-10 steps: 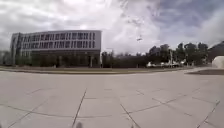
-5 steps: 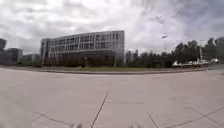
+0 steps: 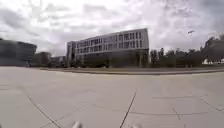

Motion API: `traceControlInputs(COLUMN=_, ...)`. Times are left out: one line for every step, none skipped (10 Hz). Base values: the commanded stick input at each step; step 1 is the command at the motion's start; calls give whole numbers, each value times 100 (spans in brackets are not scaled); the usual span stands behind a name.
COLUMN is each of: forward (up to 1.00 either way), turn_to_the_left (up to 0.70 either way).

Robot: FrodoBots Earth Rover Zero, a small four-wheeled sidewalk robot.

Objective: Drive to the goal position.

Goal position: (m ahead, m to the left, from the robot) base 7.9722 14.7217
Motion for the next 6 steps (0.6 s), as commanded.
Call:
traceControlInputs(forward=70, turn_to_the_left=35)
traceControlInputs(forward=70, turn_to_the_left=35)
traceControlInputs(forward=70, turn_to_the_left=35)
traceControlInputs(forward=70, turn_to_the_left=35)
traceControlInputs(forward=70, turn_to_the_left=35)
traceControlInputs(forward=70, turn_to_the_left=35)
